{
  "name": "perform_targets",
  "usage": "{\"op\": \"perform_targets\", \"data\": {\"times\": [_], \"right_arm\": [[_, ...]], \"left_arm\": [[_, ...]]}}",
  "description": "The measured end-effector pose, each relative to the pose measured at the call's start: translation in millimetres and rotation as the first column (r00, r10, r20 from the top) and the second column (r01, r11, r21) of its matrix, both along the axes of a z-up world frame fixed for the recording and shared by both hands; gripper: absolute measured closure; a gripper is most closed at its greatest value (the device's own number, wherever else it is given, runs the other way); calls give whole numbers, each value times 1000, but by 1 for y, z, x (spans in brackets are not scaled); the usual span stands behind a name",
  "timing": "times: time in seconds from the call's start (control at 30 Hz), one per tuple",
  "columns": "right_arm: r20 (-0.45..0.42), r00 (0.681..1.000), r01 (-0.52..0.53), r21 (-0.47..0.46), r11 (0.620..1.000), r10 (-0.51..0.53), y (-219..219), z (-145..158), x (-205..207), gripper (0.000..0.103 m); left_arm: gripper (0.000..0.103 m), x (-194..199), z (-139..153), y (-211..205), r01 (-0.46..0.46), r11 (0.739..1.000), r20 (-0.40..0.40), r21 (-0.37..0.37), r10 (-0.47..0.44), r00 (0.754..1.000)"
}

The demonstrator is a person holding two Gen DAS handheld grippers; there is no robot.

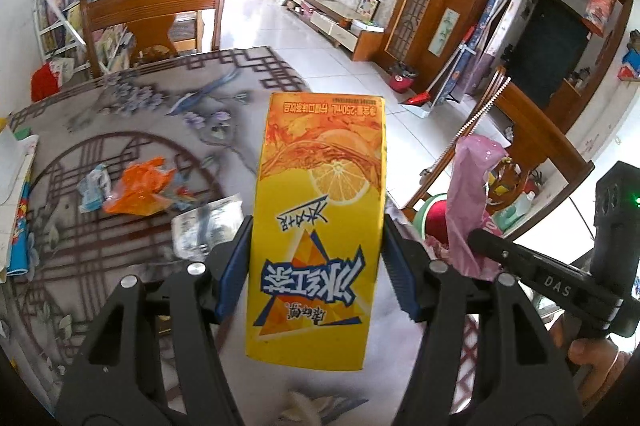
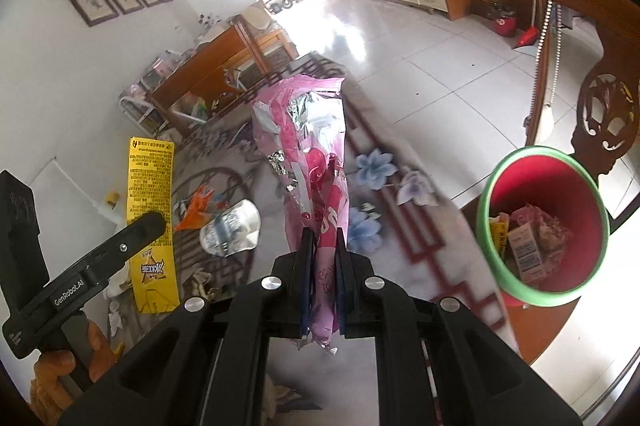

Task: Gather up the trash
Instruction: 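Carry the orange carton and pink wrapper over the red bin with both tools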

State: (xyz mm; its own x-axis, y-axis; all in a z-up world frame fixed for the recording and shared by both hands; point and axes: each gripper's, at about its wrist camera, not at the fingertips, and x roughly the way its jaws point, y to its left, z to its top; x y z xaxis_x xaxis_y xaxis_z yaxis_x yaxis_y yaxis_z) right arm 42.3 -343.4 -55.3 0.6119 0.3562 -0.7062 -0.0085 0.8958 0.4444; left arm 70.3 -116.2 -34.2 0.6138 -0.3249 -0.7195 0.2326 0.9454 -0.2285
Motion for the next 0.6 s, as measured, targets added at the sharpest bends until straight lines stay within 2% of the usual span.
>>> {"op": "perform_targets", "data": {"times": [0.4, 0.6], "right_arm": [[-5, 997, 77, 13, 997, -77, -70, -2, 1, 94], [-14, 991, 131, 17, 991, -131, -108, -7, -3, 94]], "left_arm": [[44, 15, -6, -84, 94, 995, -17, -17, -94, 995], [44, 21, -15, -127, 167, 986, -43, -18, -168, 985]]}}
